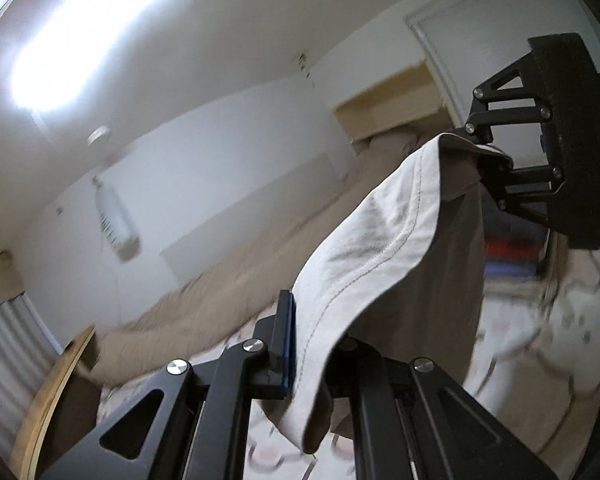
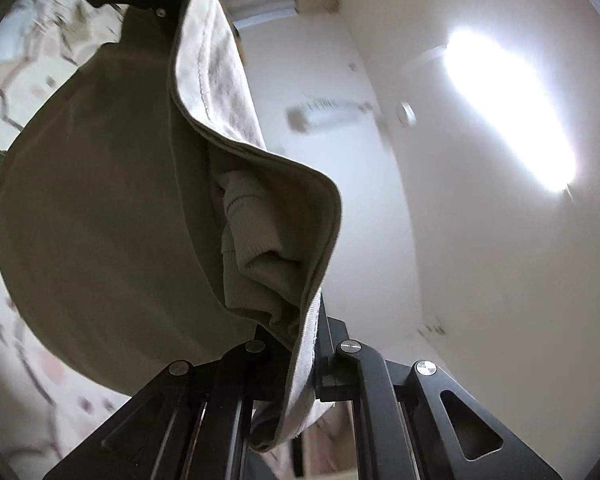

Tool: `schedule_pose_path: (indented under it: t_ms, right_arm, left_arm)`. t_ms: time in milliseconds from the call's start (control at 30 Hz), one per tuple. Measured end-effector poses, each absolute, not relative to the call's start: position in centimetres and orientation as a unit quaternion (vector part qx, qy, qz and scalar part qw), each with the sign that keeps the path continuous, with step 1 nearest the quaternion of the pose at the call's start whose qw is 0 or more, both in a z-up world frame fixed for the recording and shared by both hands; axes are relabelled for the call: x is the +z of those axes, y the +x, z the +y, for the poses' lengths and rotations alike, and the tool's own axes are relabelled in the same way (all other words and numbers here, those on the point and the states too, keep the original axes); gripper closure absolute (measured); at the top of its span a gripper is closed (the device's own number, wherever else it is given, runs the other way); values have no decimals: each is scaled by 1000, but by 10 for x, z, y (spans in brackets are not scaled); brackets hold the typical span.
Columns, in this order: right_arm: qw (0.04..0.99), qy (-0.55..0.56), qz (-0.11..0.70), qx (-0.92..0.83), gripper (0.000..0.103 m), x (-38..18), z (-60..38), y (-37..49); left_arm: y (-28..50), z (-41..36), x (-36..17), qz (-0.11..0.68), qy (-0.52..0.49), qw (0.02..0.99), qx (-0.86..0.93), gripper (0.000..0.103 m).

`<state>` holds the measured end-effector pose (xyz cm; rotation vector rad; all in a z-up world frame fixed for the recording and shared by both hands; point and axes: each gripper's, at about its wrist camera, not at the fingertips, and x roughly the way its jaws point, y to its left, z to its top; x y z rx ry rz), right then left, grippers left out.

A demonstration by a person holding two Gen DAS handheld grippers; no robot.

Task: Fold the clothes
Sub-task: 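Lift the folded shirt with both tools and carry it toward the clothes stack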

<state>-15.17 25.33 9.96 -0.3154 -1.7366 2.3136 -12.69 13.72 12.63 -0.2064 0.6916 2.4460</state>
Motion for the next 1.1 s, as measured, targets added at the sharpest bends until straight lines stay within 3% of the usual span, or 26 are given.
schedule_pose_path:
  t_ms: [367, 533, 800, 1100]
  right_arm:
    - [264, -167, -567, 762, 96, 186, 423, -236]
    - [314, -188, -544, 755, 96, 199, 502, -279]
    - [350, -207, -485, 774, 96, 200, 601, -335]
    - [342, -248, -460, 781, 96, 148, 667, -360]
  left_arm:
    - [-184, 312, 218, 186, -55, 346, 918, 96]
    - [-209, 386, 226, 170, -64, 357, 916, 96]
    - [-237, 467, 212, 119, -101, 384, 910, 96]
    - [-234, 522, 158, 111, -160, 403, 894, 96]
